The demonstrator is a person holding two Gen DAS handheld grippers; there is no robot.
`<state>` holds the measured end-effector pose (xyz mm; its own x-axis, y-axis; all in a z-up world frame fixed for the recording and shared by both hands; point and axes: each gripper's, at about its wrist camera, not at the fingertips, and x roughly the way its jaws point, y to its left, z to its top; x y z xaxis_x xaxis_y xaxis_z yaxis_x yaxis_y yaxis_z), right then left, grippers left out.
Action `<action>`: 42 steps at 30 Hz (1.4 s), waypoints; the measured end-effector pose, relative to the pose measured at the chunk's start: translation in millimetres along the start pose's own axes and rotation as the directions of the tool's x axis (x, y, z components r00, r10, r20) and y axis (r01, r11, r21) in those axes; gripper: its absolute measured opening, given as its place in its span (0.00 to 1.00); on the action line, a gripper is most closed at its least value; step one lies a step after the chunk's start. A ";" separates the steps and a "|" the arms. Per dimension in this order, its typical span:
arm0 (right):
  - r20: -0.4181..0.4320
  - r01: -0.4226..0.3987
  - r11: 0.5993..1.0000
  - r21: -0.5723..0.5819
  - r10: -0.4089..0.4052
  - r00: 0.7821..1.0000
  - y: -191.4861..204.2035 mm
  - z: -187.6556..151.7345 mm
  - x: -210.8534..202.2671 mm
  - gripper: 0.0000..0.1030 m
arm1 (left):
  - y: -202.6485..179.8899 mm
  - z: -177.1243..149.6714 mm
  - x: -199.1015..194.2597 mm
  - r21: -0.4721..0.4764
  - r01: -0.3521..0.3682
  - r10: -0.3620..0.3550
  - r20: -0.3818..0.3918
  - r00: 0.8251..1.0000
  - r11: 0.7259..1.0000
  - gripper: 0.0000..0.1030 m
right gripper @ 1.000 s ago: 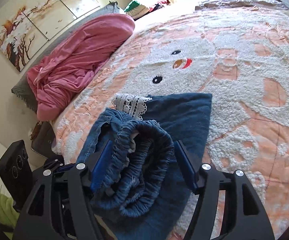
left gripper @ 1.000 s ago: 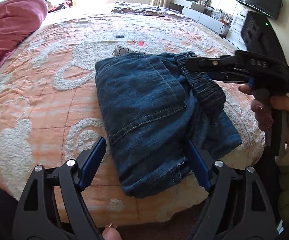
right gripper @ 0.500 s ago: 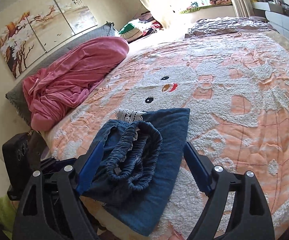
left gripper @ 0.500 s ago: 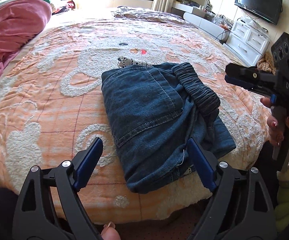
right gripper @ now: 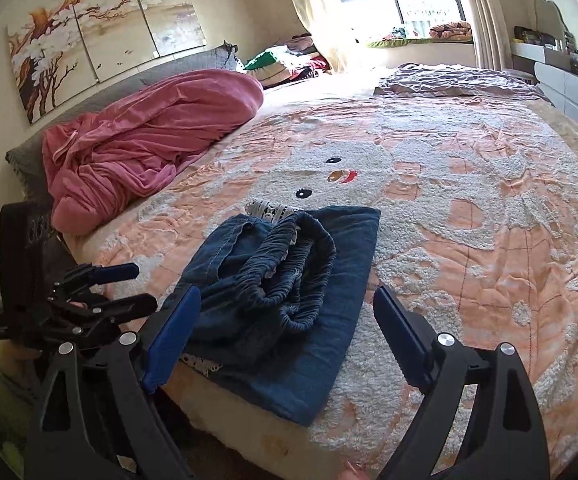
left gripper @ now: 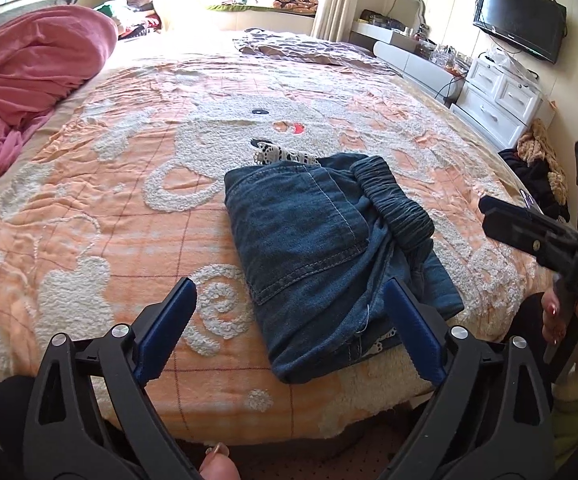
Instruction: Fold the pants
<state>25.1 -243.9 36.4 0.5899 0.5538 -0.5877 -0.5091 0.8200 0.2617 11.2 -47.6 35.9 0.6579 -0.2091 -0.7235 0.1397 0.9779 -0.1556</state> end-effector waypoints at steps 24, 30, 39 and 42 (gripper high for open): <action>-0.064 0.096 0.992 0.084 -0.091 0.994 -15.6 -15.0 10.6 0.87 | 4.6 -1.5 2.3 0.005 -0.029 0.029 0.012 0.999 1.000 0.90; -0.095 0.119 0.981 0.155 -0.106 0.990 -32.7 -15.7 26.3 0.87 | 14.2 0.5 18.1 -0.034 -0.021 0.021 -0.004 1.000 0.999 0.90; -0.168 0.121 0.976 0.184 -0.090 0.982 -45.4 -4.5 60.0 0.72 | 33.9 14.4 53.6 -0.142 0.059 -0.068 -0.056 0.996 0.988 0.90; -0.209 0.109 0.975 0.195 -0.067 0.976 -46.9 -6.2 78.0 0.63 | 34.8 12.1 68.3 -0.167 0.104 -0.119 -0.087 0.989 0.981 0.83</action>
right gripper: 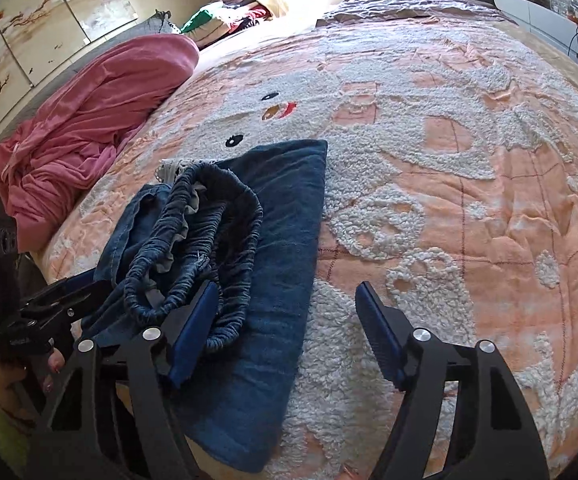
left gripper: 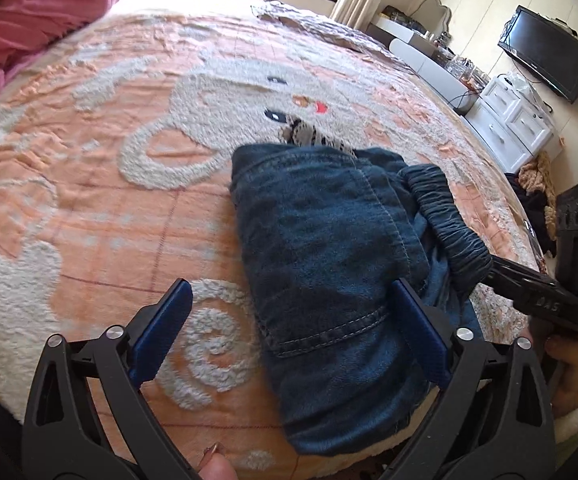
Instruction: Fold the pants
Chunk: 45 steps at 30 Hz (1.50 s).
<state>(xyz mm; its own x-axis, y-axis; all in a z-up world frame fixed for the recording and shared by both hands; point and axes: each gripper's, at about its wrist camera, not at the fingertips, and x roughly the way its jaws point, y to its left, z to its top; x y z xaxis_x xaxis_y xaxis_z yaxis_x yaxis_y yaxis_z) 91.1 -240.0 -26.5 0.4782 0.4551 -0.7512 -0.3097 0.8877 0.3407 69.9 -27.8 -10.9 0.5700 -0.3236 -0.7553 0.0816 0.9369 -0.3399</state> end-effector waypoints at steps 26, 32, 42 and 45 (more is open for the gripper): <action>0.171 0.046 0.973 -0.226 -0.007 0.985 48.4 87.7 51.2 0.08 | -0.5 77.4 33.9 0.126 -0.103 0.081 0.165 0.983 0.987 0.37; 0.132 0.083 0.978 -0.194 -0.057 0.990 37.6 84.4 75.2 0.14 | 16.1 73.5 52.6 0.093 -0.145 0.134 0.114 0.984 0.985 0.55; 0.075 0.067 0.998 0.000 -0.067 0.995 0.4 80.8 81.5 0.55 | 23.6 70.9 52.5 0.064 -0.150 0.143 0.106 0.984 0.987 0.71; 0.080 0.085 0.996 -0.011 -0.084 0.993 4.9 75.2 76.1 0.62 | 26.9 68.2 50.5 0.051 -0.154 0.148 0.107 0.983 0.987 0.77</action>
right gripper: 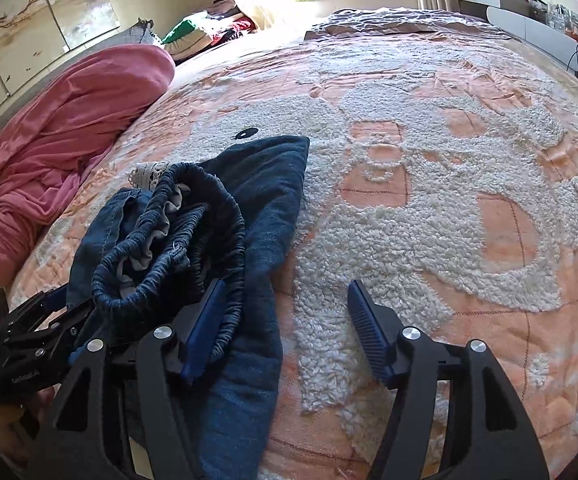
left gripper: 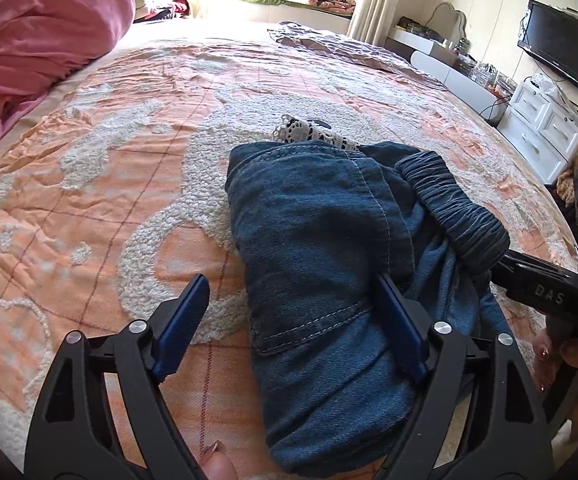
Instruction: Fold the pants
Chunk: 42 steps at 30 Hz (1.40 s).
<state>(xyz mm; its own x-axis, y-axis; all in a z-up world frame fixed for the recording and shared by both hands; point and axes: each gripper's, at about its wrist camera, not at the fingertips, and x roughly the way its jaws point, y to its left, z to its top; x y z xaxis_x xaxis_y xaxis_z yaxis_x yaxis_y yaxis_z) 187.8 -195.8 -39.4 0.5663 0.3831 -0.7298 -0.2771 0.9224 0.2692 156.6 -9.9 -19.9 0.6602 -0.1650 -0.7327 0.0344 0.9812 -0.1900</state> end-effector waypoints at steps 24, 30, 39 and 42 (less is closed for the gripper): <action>0.150 0.090 0.988 -0.125 -0.071 0.986 24.0 -56.4 -91.4 0.92 | -7.9 -43.4 -73.8 0.041 -0.043 0.041 0.052 0.998 0.998 0.90; 0.165 0.094 0.988 -0.122 -0.073 0.984 21.5 -74.5 -109.8 0.94 | -15.3 -59.6 -92.7 0.054 -0.042 0.039 0.059 0.997 0.998 0.91; 0.188 0.079 0.989 -0.124 -0.054 0.981 27.1 -92.8 -133.1 0.95 | -20.3 -76.1 -113.8 0.045 -0.036 0.033 0.069 0.997 0.998 0.91; 0.178 0.085 0.988 -0.132 -0.060 0.982 30.4 -100.7 -136.2 0.95 | -22.6 -83.2 -114.5 0.043 -0.035 0.032 0.056 0.998 0.998 0.91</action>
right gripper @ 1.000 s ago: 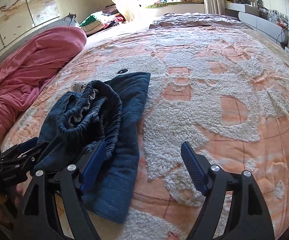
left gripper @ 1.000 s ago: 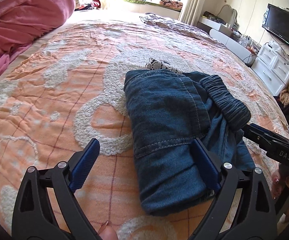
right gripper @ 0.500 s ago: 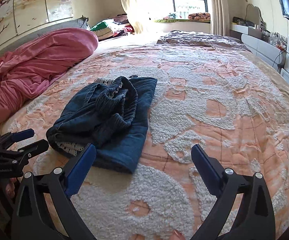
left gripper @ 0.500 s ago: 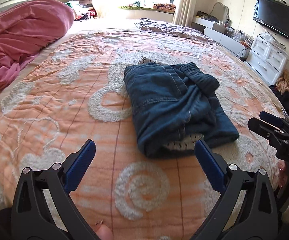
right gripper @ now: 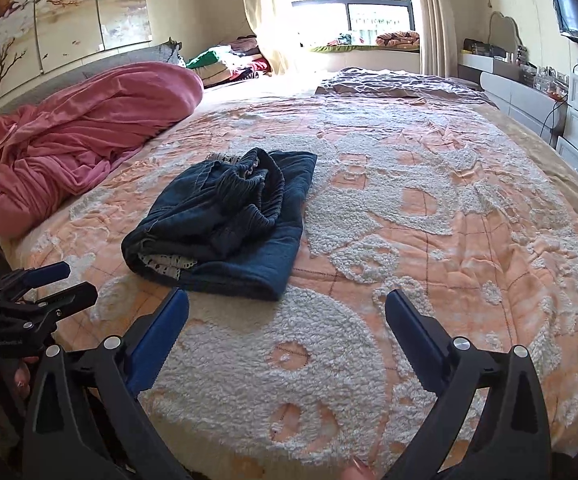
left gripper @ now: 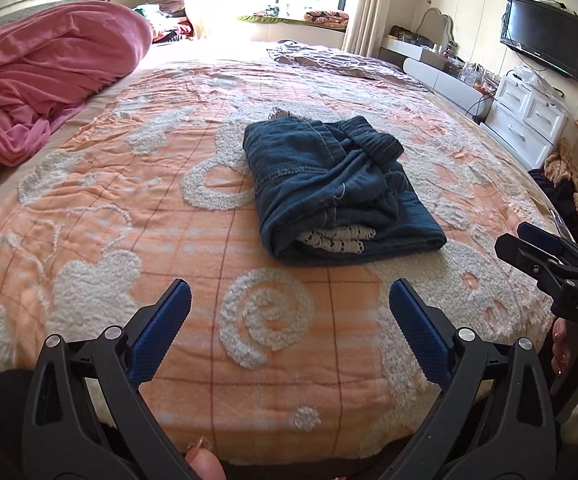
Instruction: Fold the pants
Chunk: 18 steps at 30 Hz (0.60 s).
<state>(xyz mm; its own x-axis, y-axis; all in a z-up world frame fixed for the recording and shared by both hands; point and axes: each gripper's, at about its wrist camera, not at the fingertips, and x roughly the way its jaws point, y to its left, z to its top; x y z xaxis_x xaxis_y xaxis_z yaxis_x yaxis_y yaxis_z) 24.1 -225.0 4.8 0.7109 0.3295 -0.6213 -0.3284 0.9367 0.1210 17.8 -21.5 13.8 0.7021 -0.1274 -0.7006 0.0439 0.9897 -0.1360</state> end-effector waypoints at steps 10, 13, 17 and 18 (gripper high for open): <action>-0.029 0.014 1.000 -0.009 -0.015 0.999 9.2 -21.4 -8.7 0.95 | -4.5 -23.9 -5.6 -0.045 -0.004 0.003 -0.018 1.000 0.999 0.91; -0.031 0.022 1.000 -0.008 -0.022 0.999 12.1 -28.8 -10.5 0.95 | -7.0 -31.4 -6.3 -0.050 -0.006 0.005 -0.021 1.000 0.999 0.91; -0.031 0.020 1.000 0.014 -0.020 0.999 10.3 -33.1 -10.7 0.95 | -7.8 -36.4 -3.9 -0.053 -0.015 0.013 -0.029 0.999 0.998 0.91; -0.030 0.021 1.000 0.018 -0.020 0.999 9.2 -33.6 -10.5 0.95 | -8.1 -36.6 -3.2 -0.052 -0.019 0.017 -0.031 0.999 0.998 0.91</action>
<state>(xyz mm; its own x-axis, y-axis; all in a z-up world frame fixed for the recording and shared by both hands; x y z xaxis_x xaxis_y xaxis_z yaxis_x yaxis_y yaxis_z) -7.3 -223.7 -13.6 0.6983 0.3066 -0.6469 -0.3019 0.9455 0.1222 -10.8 -31.5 -8.4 0.6802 -0.1122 -0.7244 -0.0064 0.9873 -0.1589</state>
